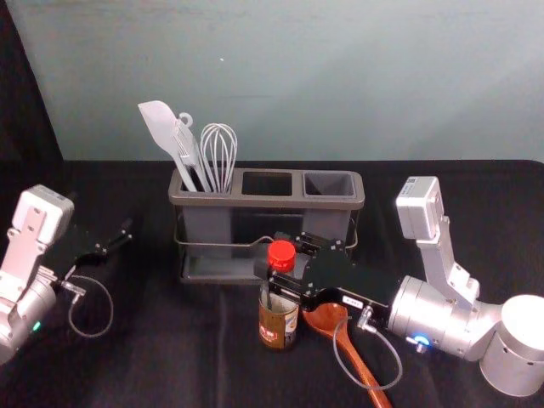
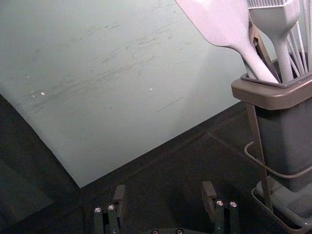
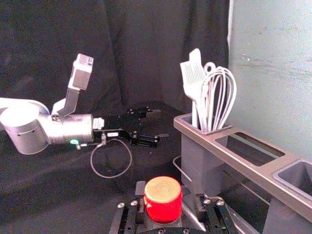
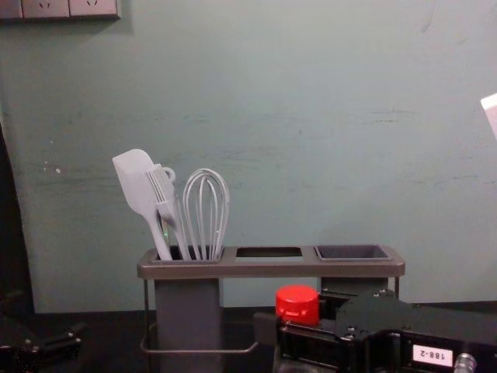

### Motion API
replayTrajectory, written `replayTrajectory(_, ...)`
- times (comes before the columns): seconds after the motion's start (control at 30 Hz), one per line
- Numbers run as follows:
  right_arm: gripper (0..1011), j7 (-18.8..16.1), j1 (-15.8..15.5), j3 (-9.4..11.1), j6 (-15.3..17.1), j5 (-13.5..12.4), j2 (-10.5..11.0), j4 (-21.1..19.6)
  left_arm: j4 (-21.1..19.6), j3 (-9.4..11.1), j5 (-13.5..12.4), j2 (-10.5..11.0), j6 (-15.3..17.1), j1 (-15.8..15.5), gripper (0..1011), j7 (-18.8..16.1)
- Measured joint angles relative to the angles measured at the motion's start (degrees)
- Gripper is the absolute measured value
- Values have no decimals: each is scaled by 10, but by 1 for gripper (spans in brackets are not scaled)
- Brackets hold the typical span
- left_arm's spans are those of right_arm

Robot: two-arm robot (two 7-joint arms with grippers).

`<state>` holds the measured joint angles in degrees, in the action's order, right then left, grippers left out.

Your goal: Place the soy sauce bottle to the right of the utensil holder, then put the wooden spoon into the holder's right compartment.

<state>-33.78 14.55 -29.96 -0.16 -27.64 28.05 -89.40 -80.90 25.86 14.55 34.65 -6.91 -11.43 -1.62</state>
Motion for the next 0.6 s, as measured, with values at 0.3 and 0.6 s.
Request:
replayTrajectory(0.3,382,0,0,0,0,0,0,0,0,0,0,0,0,0,1011,0)
replayTrajectory(0.6,383,5,-15,3,-1,3,12,-32,0,0,0,0,0,0,1011,0)
